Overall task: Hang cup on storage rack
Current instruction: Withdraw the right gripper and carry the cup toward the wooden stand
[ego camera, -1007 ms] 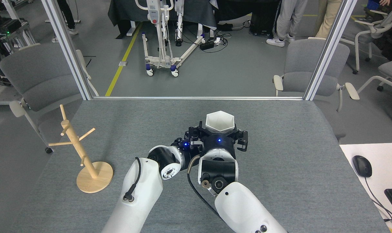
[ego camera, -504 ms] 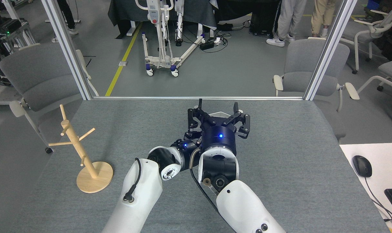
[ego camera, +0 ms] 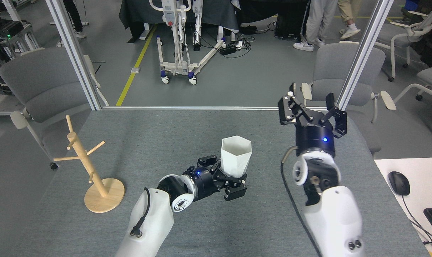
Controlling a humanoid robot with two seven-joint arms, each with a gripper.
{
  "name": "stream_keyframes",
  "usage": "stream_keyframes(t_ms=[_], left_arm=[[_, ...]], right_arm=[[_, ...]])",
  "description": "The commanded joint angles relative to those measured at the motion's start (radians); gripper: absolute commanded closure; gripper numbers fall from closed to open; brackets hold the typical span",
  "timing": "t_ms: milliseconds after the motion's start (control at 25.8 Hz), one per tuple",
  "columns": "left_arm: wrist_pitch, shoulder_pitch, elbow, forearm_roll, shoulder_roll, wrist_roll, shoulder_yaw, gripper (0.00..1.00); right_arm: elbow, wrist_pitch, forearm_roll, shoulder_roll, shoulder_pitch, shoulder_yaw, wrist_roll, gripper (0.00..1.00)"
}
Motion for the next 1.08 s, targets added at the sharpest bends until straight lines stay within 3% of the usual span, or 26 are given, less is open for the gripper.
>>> stream_keyframes(t_ms=[0, 155, 271, 465, 775, 1046], left_arm=[[-0.003, 0.095, -0.119, 0.0, 0.057, 0.005, 0.03, 1.0], [-0.009, 0.227, -0.314, 0.001, 0.155, 0.006, 0.095, 1.0], [-0.032, 0.34, -0.444, 0.003, 0.215, 0.009, 0.191, 1.0], [-0.145, 0.483, -0.618, 0.004, 0.23, 0.011, 0.408, 1.0], [-0.145, 0.547, -0.628, 0.007, 0.221, 0.048, 0.704, 1.0], [-0.145, 0.557, -0.628, 0.006, 0.219, 0.063, 0.878, 1.0]], right_arm=[[0.011, -0.377, -0.168, -0.103, 0.141, -0.269, -0.038, 0.0], [0.011, -0.422, -0.147, -0.132, 0.282, -0.353, -0.036, 0.01], [0.006, -0.423, -0.036, -0.126, 0.371, -0.357, -0.036, 0.01], [-0.063, -0.437, 0.007, -0.101, 0.495, -0.361, -0.039, 0.01], [-0.068, -0.457, 0.011, -0.072, 0.511, -0.389, -0.107, 0.0], [-0.065, -0.499, 0.015, -0.068, 0.511, -0.387, -0.097, 0.0]])
